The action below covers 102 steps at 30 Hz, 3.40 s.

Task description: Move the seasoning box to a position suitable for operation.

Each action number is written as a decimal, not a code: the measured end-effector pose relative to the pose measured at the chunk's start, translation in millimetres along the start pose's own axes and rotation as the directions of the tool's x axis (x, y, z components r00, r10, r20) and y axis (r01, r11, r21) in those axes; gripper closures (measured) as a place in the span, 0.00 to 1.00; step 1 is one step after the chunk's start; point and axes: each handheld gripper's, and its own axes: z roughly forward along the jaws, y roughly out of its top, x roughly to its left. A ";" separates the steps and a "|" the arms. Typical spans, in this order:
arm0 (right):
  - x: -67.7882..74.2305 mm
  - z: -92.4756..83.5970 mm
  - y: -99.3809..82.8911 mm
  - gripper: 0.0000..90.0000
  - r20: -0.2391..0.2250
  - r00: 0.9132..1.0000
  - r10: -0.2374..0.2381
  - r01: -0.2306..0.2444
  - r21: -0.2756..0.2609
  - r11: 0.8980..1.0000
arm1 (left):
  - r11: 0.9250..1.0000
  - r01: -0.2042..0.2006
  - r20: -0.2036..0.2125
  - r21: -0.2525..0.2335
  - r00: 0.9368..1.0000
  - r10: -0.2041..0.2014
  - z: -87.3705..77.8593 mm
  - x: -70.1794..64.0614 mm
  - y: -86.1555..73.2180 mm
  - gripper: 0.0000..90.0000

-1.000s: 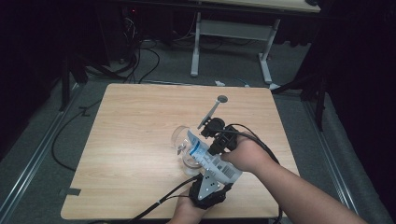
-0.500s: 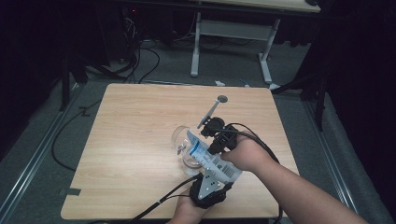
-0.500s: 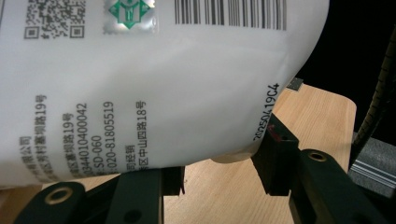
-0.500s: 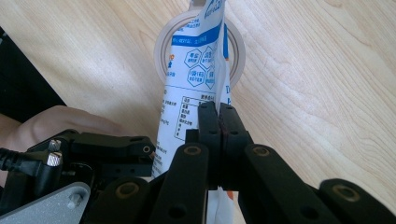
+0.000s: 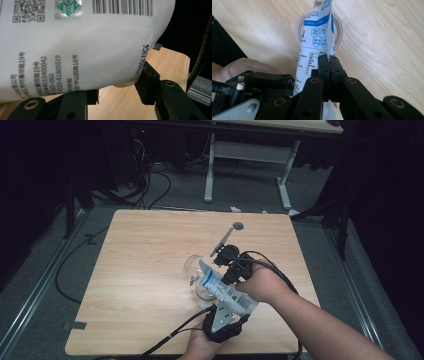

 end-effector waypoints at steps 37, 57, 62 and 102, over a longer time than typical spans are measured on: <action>-1.5 -4.9 2.9 1.00 0.009 1.000 -0.005 0.006 -0.008 1.000 | 1.000 -0.006 0.004 -0.008 1.000 0.006 0.7 2.2 7.0 0.66; -3.3 -6.3 3.2 1.00 0.021 1.000 -0.002 0.002 -0.011 1.000 | 1.000 0.004 0.016 -0.009 1.000 -0.004 3.5 4.1 10.3 0.66; -3.4 -5.8 3.9 1.00 0.020 1.000 -0.003 0.003 -0.008 1.000 | 1.000 0.008 0.020 -0.010 1.000 -0.008 3.5 5.2 10.9 0.66; -2.6 -7.7 8.0 1.00 0.023 1.000 -0.008 0.009 -0.017 1.000 | 1.000 0.005 0.013 -0.023 1.000 -0.005 2.2 7.4 12.6 0.66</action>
